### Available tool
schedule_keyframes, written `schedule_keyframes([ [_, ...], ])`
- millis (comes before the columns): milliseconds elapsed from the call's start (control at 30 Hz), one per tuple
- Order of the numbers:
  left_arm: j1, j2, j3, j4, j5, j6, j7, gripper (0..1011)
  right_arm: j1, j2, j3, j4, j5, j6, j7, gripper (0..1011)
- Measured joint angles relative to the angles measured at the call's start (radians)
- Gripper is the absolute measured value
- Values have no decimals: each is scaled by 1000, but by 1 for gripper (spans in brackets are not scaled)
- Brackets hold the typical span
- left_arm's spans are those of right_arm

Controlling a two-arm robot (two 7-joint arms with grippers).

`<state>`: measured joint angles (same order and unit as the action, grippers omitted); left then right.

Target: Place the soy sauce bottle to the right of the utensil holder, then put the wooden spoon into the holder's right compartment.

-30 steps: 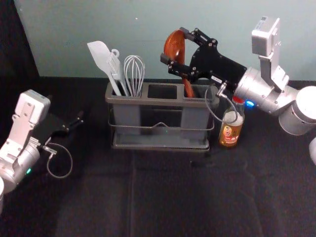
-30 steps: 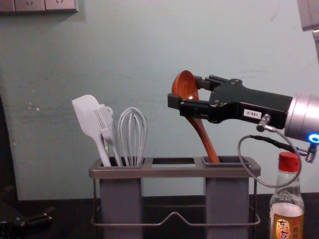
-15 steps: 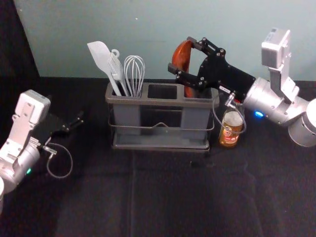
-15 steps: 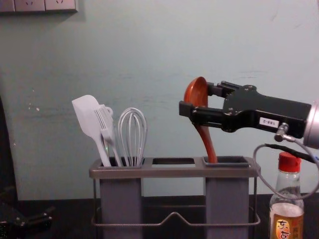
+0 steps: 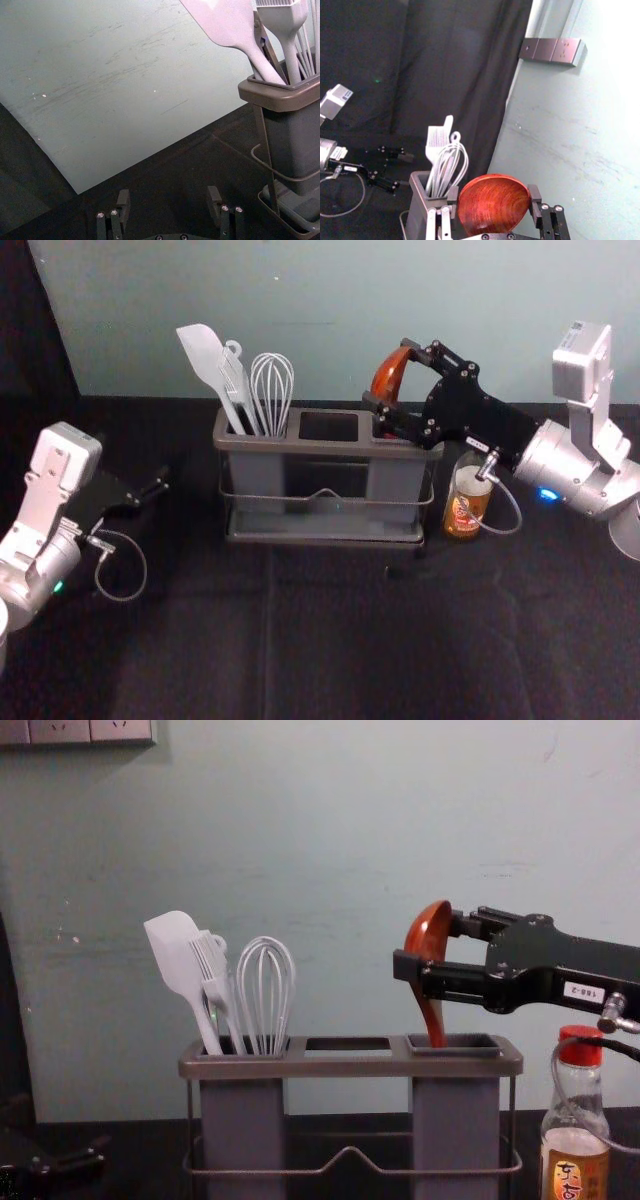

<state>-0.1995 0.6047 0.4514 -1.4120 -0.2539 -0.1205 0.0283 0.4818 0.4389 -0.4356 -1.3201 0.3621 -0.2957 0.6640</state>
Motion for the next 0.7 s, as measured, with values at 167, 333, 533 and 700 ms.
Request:
schedule_keyframes([
  [167,0,0,0,0,0,0,0,1005,-5,6,2,-5,0,20,-3,839],
  [333,0,0,0,0,0,0,0,1005,-5,9,1,-7,-5,39,-10,839],
  [533,0,0,0,0,0,0,0,1005,-5,10,-2,-8,-5,65,-11,839],
  [700,0,0,0,0,0,0,0,1005,-3,11,-6,-5,-2,84,-11,839],
])
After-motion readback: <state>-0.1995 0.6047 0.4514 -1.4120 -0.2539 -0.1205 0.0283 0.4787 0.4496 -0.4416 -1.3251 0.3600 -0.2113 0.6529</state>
